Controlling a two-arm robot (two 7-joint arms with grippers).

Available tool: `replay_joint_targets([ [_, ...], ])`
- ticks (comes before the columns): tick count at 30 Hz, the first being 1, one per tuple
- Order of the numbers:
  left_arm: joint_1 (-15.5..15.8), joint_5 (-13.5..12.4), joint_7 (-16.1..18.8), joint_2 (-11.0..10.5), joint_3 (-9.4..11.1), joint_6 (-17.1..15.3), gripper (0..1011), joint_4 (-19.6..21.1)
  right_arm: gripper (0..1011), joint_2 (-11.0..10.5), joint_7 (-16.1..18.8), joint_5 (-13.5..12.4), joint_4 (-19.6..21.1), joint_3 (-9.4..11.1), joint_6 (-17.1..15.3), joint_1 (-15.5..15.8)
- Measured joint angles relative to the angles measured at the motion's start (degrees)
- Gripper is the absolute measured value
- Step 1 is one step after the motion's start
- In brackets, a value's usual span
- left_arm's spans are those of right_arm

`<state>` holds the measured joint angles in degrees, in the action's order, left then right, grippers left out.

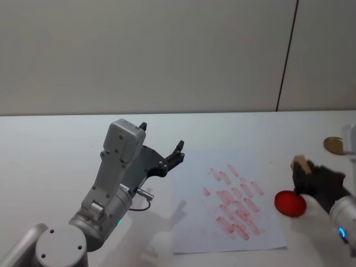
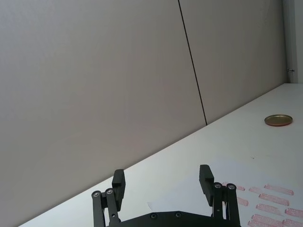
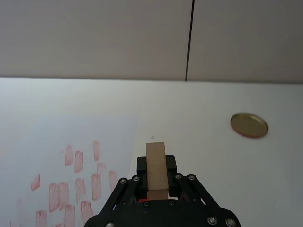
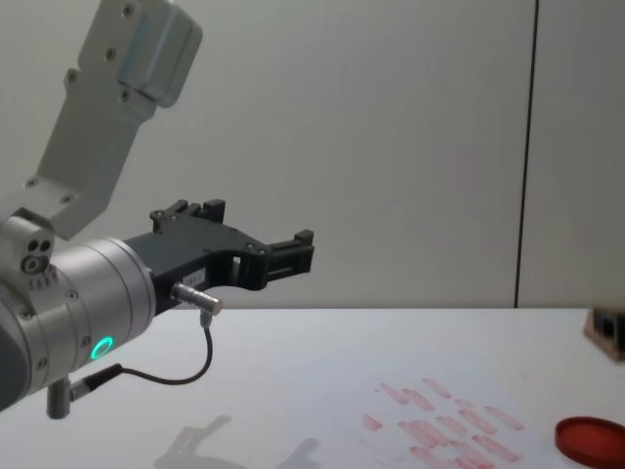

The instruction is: Use the one hand to pick up the stamp and affix it onto the A4 paper.

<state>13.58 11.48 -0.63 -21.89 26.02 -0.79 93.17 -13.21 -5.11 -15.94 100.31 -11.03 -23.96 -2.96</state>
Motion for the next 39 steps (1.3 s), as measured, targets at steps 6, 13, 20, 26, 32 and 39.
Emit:
replay_joint_targets([
  [6, 0.0, 0.0, 0.0, 0.0, 0.0, 0.0, 993, 0.0, 219, -0.26, 0.04, 3.13, 2.93, 0.02, 0.09, -0.81],
  [13, 0.0, 0.0, 0.0, 0.0, 0.0, 0.0, 993, 0.0, 219, -0.18, 1.55, 4.81, 3.75, 0.02, 0.15, -1.89],
  [20, 0.0, 0.0, 0.0, 0.0, 0.0, 0.0, 993, 0.0, 219, 0.46, 5.04, 4.81, 1.75, -0.27, 0.33, -3.43],
  [26, 0.0, 0.0, 0.0, 0.0, 0.0, 0.0, 993, 0.0, 219, 1.31, 8.44, 4.07, -1.31, -0.79, -0.18, -4.76],
  [32, 0.0, 0.0, 0.01, 0.0, 0.0, 0.0, 993, 0.0, 219, 2.22, 11.22, 3.05, -4.56, -1.43, -1.52, -5.68],
  [39, 0.0, 0.0, 0.01, 0.0, 0.0, 0.0, 993, 0.0, 219, 2.94, 12.72, 2.02, -7.26, -2.03, -2.94, -5.88],
])
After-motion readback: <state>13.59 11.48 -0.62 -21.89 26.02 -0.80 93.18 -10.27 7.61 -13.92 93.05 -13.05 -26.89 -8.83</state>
